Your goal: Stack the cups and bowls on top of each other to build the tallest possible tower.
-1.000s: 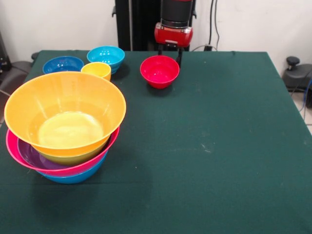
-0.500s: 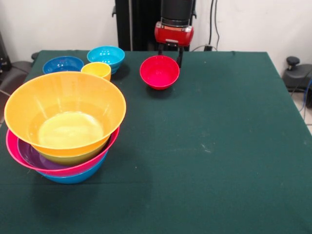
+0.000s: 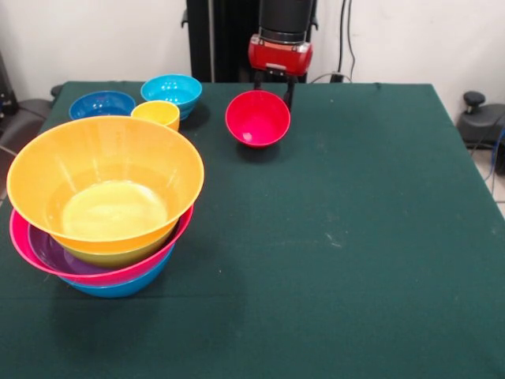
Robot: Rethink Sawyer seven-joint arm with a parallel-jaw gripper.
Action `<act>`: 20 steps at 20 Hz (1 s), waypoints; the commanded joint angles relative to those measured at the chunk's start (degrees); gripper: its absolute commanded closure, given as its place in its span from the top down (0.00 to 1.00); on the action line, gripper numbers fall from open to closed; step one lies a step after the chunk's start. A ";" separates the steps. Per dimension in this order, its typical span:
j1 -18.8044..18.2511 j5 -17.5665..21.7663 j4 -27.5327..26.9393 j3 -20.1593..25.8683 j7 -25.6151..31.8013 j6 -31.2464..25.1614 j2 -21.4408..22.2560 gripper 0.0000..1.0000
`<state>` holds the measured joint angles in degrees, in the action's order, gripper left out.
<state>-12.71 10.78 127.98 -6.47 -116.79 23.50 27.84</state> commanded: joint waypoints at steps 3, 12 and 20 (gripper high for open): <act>1.88 -4.43 2.50 6.30 -9.19 -13.51 8.25 1.00; 4.02 -6.60 7.89 6.44 -12.27 -15.03 12.81 1.00; 4.06 -7.66 8.35 6.72 -11.23 -16.24 14.30 1.00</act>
<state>-9.33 6.22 135.10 -5.66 -116.79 13.72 41.84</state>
